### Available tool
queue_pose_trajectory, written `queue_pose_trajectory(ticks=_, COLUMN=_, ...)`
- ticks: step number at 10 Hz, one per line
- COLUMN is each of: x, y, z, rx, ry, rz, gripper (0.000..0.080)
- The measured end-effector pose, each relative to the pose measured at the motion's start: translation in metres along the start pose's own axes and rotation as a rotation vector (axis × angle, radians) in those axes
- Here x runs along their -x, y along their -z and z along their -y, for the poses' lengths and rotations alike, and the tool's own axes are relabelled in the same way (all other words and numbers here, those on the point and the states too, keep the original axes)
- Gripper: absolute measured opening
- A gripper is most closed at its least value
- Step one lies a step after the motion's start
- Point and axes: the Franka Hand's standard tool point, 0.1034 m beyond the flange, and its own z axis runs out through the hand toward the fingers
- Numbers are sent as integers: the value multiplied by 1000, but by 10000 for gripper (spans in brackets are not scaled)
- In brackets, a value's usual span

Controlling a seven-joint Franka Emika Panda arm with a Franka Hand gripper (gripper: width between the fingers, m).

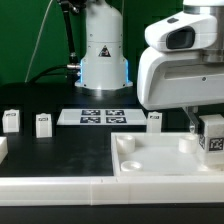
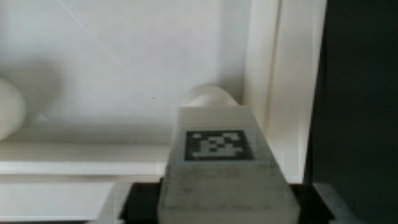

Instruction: Assemble one leg

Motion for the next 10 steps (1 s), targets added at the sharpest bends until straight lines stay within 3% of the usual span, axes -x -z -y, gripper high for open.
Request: queue_pose_trajectory(ticks=10, x=0, y=-2, z=3, rx=-26, ry=-1207, rz=-54, gripper=291)
